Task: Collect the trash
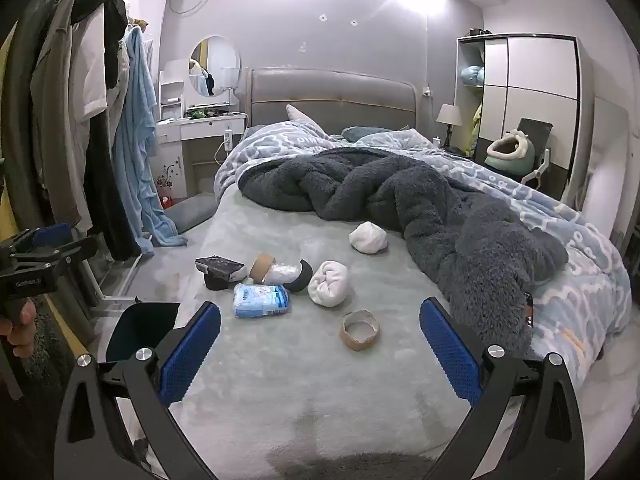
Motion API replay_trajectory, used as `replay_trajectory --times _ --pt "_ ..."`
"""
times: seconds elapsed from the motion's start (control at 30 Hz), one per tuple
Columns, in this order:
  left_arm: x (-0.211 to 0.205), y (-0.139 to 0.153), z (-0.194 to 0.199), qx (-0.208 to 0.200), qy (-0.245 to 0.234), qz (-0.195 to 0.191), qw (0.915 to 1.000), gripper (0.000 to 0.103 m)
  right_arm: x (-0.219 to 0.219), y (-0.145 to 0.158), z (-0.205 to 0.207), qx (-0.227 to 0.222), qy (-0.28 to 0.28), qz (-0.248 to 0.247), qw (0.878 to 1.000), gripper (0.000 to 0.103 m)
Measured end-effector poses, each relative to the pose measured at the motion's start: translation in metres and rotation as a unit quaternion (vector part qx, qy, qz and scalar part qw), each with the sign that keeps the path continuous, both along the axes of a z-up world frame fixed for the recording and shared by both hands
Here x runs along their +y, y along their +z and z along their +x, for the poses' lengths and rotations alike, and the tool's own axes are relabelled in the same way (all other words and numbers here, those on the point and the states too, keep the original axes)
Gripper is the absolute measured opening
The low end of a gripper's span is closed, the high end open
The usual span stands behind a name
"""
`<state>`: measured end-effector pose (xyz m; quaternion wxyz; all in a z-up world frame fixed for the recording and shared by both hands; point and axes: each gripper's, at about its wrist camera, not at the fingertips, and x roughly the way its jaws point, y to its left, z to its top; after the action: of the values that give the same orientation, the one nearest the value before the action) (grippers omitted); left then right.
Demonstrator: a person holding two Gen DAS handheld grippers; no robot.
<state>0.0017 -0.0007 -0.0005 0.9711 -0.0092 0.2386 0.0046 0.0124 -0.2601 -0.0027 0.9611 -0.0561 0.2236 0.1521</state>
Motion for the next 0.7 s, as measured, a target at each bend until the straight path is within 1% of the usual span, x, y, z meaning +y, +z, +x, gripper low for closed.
replay_trajectory --times 0.13,0.2,0.23,0.43,0.47,0.7 --pt "-0.002 0.002 0.001 0.001 0.000 -0.001 1.0000 0.100 0.000 -0.001 0.002 0.004 -0.002 0.004 1.000 0.100" --pt "-0.005 0.003 0.003 0.000 -0.001 0.000 1.0000 0.100 -0.002 0.000 -0.001 -0.003 0.000 0.006 1.000 0.100" --pt "0.004 0.002 -0.001 -0.001 0.002 -0.006 1.0000 0.100 -0.002 0.000 -0.001 -0.003 0.000 0.006 1.000 0.100" --pt "0.005 0.002 -0.003 -0.001 0.002 -0.005 1.0000 0.100 0.003 0.003 -0.004 -0.002 0.002 0.005 1.000 0.100" --pt "0.004 0.002 -0.003 -0.001 0.002 -0.003 1.0000 0.100 -0.003 0.001 -0.001 -0.002 0.001 0.012 1.000 0.100" --pt "0.003 0.002 -0.002 -0.001 0.001 -0.002 1.0000 0.100 -0.002 0.000 -0.001 -0.001 0.001 0.012 1.000 0.100"
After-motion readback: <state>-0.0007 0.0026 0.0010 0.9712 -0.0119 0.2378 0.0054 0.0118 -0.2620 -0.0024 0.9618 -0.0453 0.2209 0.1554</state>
